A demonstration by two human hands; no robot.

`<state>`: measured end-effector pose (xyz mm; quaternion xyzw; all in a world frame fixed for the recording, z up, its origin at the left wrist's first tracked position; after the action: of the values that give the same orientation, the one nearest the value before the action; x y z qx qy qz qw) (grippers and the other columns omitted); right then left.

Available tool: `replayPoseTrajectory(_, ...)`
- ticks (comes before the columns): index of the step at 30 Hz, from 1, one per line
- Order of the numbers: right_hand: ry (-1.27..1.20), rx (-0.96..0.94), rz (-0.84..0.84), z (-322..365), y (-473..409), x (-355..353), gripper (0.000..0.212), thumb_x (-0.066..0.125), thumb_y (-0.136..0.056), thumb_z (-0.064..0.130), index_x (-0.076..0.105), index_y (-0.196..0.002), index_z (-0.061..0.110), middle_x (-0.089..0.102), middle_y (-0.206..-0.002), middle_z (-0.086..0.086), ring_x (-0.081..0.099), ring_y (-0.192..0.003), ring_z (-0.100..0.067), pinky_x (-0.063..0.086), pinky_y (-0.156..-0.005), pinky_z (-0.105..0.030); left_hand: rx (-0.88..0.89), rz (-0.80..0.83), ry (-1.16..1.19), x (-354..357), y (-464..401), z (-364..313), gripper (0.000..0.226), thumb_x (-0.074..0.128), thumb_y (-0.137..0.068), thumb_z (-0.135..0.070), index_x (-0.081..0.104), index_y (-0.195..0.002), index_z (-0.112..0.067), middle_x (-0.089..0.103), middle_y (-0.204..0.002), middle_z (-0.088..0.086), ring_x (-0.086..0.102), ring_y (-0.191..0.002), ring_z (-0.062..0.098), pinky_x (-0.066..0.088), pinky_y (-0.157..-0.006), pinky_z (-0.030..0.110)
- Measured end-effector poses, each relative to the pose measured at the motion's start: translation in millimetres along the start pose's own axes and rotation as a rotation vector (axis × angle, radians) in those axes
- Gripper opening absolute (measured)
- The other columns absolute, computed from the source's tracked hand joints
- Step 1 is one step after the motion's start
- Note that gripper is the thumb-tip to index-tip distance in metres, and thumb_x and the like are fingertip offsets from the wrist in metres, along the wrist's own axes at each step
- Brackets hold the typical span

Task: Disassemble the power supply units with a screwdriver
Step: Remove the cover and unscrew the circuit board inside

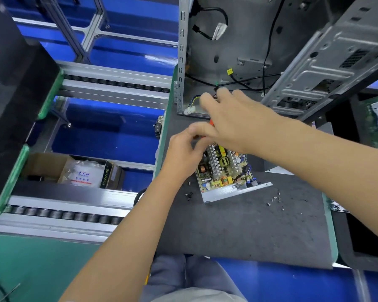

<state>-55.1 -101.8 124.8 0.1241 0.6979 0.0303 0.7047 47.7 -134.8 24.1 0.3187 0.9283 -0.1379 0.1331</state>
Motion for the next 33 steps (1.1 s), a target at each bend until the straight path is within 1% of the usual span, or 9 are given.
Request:
replayPoseTrajectory(3,0.124,0.052,0.013,2,0,-7,0.045,0.048,-0.094,0.057,0.05,-0.106,0.013,0.026,-0.072,-0.002,0.057,-0.096,-0.039,0.036,-0.065,-0.039,-0.066,-0.034,0.039,5,-2,0,0.037,0.081,-0.08,-0.016,0.052,-0.089,-0.038,0.061,-0.089,-0.019,0.055,-0.084,-0.003,0.041,-0.075,0.013)
replayPoseTrajectory(7,-0.044,-0.105,0.126,4,-1,2,0.038,0.066,-0.087,0.03,0.043,-0.115,0.018,0.032,-0.102,-0.003,0.046,-0.101,-0.032,0.038,-0.075,-0.038,-0.002,0.018,0.035,5,0,-2,0.03,0.07,-0.085,-0.027,0.058,-0.113,-0.023,0.056,-0.101,-0.017,0.053,-0.091,-0.003,0.041,-0.08,0.01)
replayPoseTrajectory(11,-0.099,0.009,0.103,-2,3,4,0.047,0.053,-0.091,0.057,0.039,-0.114,0.018,0.04,-0.101,-0.006,0.047,-0.092,-0.031,0.043,-0.076,-0.042,-0.021,0.002,0.036,3,-1,0,0.024,0.073,-0.085,-0.01,0.068,-0.103,-0.025,0.064,-0.094,-0.017,0.057,-0.085,-0.009,0.041,-0.073,0.006)
replayPoseTrajectory(14,0.111,-0.021,-0.025,5,2,0,0.031,0.048,-0.098,0.04,0.045,-0.111,0.012,0.045,-0.088,-0.008,0.05,-0.083,-0.032,0.037,-0.061,-0.039,-0.067,-0.018,0.042,9,-7,-2,0.037,0.082,-0.077,-0.018,0.051,-0.089,-0.034,0.062,-0.093,-0.008,0.054,-0.081,0.001,0.042,-0.07,0.015)
replayPoseTrajectory(19,-0.186,-0.083,0.114,3,4,5,0.049,0.066,-0.087,0.041,0.041,-0.124,0.022,0.044,-0.115,-0.006,0.044,-0.106,-0.032,0.042,-0.091,-0.045,-0.012,0.01,0.038,5,3,3,0.024,0.067,-0.087,-0.017,0.063,-0.109,-0.025,0.063,-0.087,-0.014,0.057,-0.082,-0.001,0.044,-0.067,0.018)
replayPoseTrajectory(22,-0.053,0.032,0.045,5,4,3,0.06,0.052,-0.087,0.066,0.033,-0.112,0.016,0.049,-0.092,-0.008,0.049,-0.086,-0.034,0.045,-0.066,-0.043,-0.081,-0.045,0.006,4,-4,4,0.033,0.075,-0.08,-0.012,0.051,-0.088,-0.033,0.059,-0.078,-0.023,0.054,-0.072,-0.007,0.036,-0.059,0.015)
replayPoseTrajectory(28,-0.105,-0.14,0.076,13,7,3,0.042,0.061,-0.09,0.039,0.04,-0.12,0.018,0.045,-0.115,-0.006,0.045,-0.104,-0.032,0.043,-0.091,-0.046,-0.046,-0.02,0.029,3,5,8,0.034,0.069,-0.086,-0.017,0.058,-0.117,-0.028,0.06,-0.091,-0.039,0.057,-0.085,-0.013,0.043,-0.068,0.006)
replayPoseTrajectory(30,-0.029,-0.012,0.061,8,8,3,0.054,0.054,-0.088,0.06,0.037,-0.115,0.017,0.046,-0.111,-0.009,0.047,-0.102,-0.032,0.045,-0.078,-0.045,-0.053,-0.026,0.015,5,3,11,0.027,0.071,-0.085,-0.01,0.06,-0.102,-0.028,0.061,-0.081,-0.034,0.056,-0.076,-0.011,0.042,-0.063,0.012)
replayPoseTrajectory(33,0.117,-0.062,-0.008,12,5,2,0.032,0.049,-0.099,0.041,0.04,-0.113,0.013,0.05,-0.11,-0.01,0.053,-0.099,-0.033,0.04,-0.075,-0.041,-0.04,-0.047,0.004,6,-4,3,0.033,0.078,-0.078,-0.018,0.05,-0.087,-0.033,0.057,-0.078,-0.035,0.053,-0.073,-0.011,0.036,-0.061,0.006)
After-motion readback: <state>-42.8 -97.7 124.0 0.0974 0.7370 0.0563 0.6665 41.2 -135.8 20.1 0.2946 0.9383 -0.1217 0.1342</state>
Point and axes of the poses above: each hand's wrist, its own y-axis away from the middle knuckle, its own x-axis out of the palm, z = x × y, the point moved 5 cm from there along -y, towards the middle knuckle
